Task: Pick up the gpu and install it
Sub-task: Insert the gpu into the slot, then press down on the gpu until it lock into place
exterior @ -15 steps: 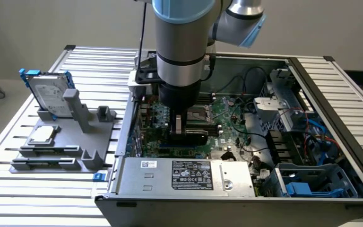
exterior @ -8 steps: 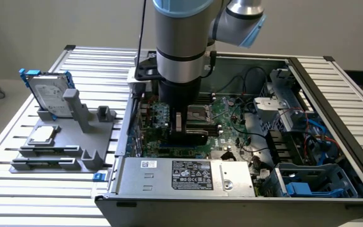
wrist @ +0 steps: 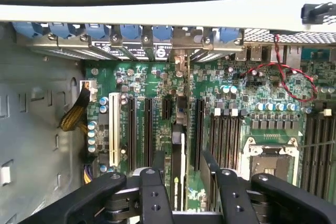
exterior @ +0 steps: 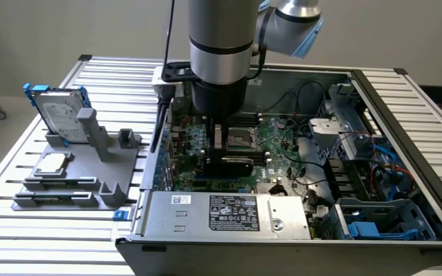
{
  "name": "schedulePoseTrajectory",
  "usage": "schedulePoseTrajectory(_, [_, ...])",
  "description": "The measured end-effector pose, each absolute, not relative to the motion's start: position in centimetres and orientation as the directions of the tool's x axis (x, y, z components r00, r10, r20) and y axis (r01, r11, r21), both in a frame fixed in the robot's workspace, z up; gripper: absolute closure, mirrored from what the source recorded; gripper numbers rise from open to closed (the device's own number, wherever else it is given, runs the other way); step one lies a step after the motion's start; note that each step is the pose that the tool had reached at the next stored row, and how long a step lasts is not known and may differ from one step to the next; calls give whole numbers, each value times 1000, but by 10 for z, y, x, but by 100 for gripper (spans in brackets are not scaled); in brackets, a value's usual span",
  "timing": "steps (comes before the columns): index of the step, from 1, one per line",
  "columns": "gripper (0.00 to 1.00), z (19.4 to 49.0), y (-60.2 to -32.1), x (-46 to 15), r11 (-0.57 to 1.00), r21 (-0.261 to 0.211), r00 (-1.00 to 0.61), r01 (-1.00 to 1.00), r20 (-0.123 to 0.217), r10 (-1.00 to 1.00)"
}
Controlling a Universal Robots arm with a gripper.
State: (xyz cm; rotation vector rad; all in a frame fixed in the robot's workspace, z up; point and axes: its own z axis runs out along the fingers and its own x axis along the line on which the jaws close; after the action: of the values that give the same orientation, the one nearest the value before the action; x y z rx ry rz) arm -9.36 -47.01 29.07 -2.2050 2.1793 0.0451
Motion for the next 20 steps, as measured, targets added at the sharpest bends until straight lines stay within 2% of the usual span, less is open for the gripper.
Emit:
schedulePoseTrajectory(1, [68,291,-470,-94,-12,-9,12,-1000,-50,-999])
schedulePoseTrajectory(2, [68,291,-470,-94,-12,-9,12,-1000,-51,-999])
schedulePoseTrajectory(4, [80,291,-470,-94,-11,-9,12,-1000,-51,-999])
schedulePoseTrajectory(5, [80,291,-470,-94,-11,-9,12,-1000,-51,-999])
schedulePoseTrajectory(7, [89,291,-470,-94,-11,-9,12,-1000,-51,-999])
schedulePoseTrajectory(20, [89,291,-470,-94,-11,-9,12,-1000,-51,-999])
